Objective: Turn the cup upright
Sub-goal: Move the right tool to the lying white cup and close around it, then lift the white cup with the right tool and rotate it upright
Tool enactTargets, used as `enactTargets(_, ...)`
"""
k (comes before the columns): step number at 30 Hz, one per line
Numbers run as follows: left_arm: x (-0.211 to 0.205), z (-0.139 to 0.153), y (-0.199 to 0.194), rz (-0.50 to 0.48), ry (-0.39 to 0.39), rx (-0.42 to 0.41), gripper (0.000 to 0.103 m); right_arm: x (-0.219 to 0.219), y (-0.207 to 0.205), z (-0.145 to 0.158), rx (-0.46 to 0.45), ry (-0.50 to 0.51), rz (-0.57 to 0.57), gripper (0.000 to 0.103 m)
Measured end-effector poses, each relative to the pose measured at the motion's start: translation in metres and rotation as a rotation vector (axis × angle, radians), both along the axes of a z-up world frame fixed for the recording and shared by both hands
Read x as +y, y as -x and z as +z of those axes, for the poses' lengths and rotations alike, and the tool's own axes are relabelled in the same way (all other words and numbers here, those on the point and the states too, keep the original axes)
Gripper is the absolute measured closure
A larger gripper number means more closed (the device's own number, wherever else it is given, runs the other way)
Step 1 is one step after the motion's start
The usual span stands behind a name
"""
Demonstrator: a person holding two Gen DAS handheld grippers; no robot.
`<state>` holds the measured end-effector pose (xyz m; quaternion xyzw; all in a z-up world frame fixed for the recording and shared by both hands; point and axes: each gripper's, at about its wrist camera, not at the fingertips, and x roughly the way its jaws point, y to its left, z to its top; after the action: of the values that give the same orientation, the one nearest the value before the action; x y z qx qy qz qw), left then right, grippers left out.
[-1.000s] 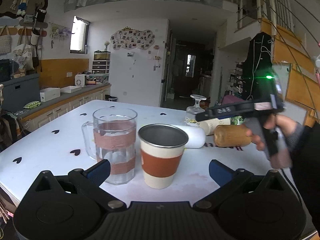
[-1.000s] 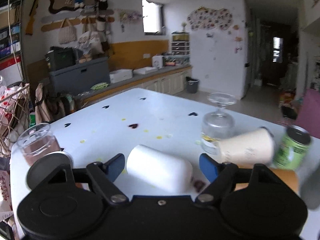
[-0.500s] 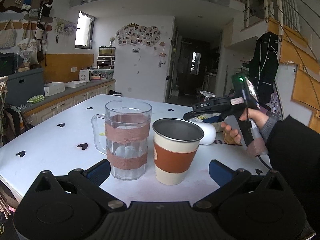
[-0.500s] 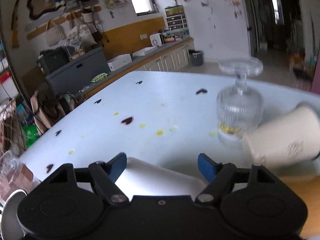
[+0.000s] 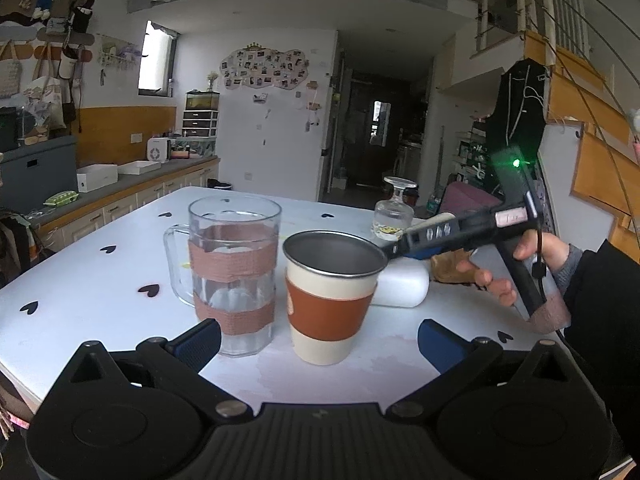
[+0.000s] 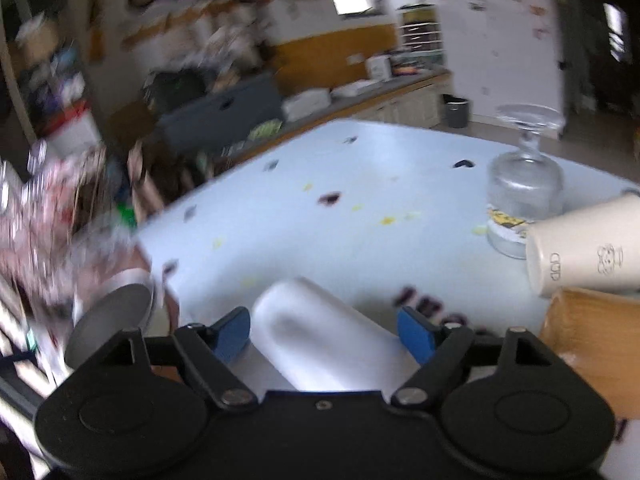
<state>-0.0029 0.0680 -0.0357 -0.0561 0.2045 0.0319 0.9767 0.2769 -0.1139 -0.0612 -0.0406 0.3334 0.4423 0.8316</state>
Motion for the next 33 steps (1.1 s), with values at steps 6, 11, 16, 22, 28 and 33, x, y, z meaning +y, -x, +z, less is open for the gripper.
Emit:
enactTargets(6,-0.001,0.000,0.000,-0.003,-0.001,0.000,0.000,0.015,0.020,-0.012,-0.067,0.125,0.070,0.022)
enactTargets(11,-0.001,0.000,0.000,-0.008,0.004,0.003,0.000,0.006,0.041,-0.010,-0.103,0.169,-0.041,0.026)
enactTargets(16,-0.008,-0.002,-0.003,-0.036,0.014,0.018,0.000,-0.023,0.076,-0.009,-0.101,0.199,-0.204,0.028)
enactTargets(22,-0.024,-0.004,-0.008,-0.089,0.014,0.030,0.000,-0.061,0.128,-0.011,-0.127,0.231,-0.362,0.029)
enactTargets(28,-0.043,-0.005,-0.013,-0.137,0.007,0.038,0.000,-0.091,0.168,-0.012,-0.143,0.262,-0.498,0.030)
enactTargets(33,-0.054,-0.009,-0.019,-0.178,0.002,0.059,0.000,-0.108,0.197,-0.013,-0.129,0.251,-0.600,0.030)
